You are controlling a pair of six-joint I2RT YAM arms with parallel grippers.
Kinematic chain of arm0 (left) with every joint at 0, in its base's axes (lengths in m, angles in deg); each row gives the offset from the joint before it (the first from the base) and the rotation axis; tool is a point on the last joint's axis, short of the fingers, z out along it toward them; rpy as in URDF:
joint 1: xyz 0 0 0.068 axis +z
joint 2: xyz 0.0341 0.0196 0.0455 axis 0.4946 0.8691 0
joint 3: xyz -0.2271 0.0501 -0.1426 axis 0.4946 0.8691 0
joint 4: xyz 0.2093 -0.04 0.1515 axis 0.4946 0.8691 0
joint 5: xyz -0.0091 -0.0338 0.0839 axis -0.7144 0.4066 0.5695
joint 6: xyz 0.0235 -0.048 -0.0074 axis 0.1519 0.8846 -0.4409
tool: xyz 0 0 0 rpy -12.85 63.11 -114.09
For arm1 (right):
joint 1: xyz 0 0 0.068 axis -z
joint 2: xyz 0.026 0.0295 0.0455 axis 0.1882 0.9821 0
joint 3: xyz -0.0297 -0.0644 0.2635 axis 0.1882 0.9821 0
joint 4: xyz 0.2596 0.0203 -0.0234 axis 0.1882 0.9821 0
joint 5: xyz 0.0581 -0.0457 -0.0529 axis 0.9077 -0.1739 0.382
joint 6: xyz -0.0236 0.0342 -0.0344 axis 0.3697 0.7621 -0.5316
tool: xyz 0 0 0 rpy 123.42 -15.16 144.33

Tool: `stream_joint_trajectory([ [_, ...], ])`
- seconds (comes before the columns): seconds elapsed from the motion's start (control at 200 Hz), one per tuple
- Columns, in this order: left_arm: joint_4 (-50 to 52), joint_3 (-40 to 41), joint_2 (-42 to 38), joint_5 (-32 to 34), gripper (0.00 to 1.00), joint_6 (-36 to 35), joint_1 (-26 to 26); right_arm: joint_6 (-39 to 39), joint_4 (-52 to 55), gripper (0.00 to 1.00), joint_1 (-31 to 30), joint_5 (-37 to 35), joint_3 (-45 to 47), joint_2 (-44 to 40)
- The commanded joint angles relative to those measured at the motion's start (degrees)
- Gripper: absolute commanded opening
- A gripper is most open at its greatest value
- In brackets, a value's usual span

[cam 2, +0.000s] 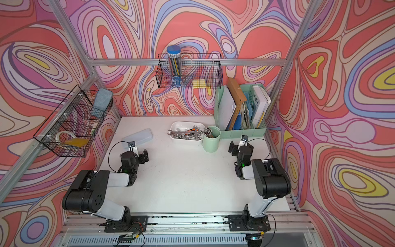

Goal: Take out the wrench from the storage box
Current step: Move the storage box to the center of the board.

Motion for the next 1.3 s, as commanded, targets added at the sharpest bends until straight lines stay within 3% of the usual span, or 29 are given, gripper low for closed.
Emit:
stream_joint_trajectory([
  [0.0, -1.4, -0.6, 0.0, -0.7, 0.99, -0.5, 0.1, -0.3, -0.9, 0.98, 0.2, -0.4, 0.2, 0.2],
  [0.375, -1.5, -0.6, -0.1, -0.7, 0.99, -0.5, 0.2, -0.3, -0.6, 0.98, 0.2, -0.2, 0.0, 0.2],
  [0.471, -4.2, 1.4, -1.5, 2.0, 0.99, 0.4, 0.1, -0.6, -1.7, 0.98, 0.2, 0.4, 1.1, -1.6],
  [0.541, -4.4, 3.2, -4.4, 1.7, 0.99, 0.5, -0.1, -1.1, 3.7, 0.98, 0.2, 1.3, 0.1, -5.5],
  [0.576, -6.3, 3.9, -5.3, 4.6, 0.99, -0.7, -1.3, -1.3, 7.0, 0.98, 0.2, 1.9, -0.8, -7.4],
  [0.696, 8.7, -0.2, -14.4, 8.3, 0.99, -2.2, -3.9, -2.3, 12.0, 0.98, 0.2, 5.2, -1.8, -13.3],
  [0.816, 23.0, -6.2, -20.7, 9.3, 0.99, 3.7, -4.1, -0.9, 21.8, 0.98, 0.2, 10.4, -5.6, -18.7],
  [0.981, 46.2, -18.2, -25.1, 2.6, 0.96, 17.6, -4.2, 2.6, 35.2, 0.98, 0.1, 20.4, -10.7, -24.2],
  [1.106, 60.4, -24.8, -23.2, -7.4, 0.93, 31.3, -5.1, 3.6, 46.1, 0.98, -1.4, 25.6, -15.6, -25.5],
  [1.172, 64.1, -25.8, -22.2, -11.5, 0.92, 36.0, -5.8, 3.9, 51.2, 0.98, -2.3, 27.8, -18.2, -25.8],
  [1.292, 69.6, -26.8, -21.9, -12.7, 0.89, 43.0, -8.7, 4.2, 60.3, 0.98, -4.0, 30.5, -22.2, -26.2],
])
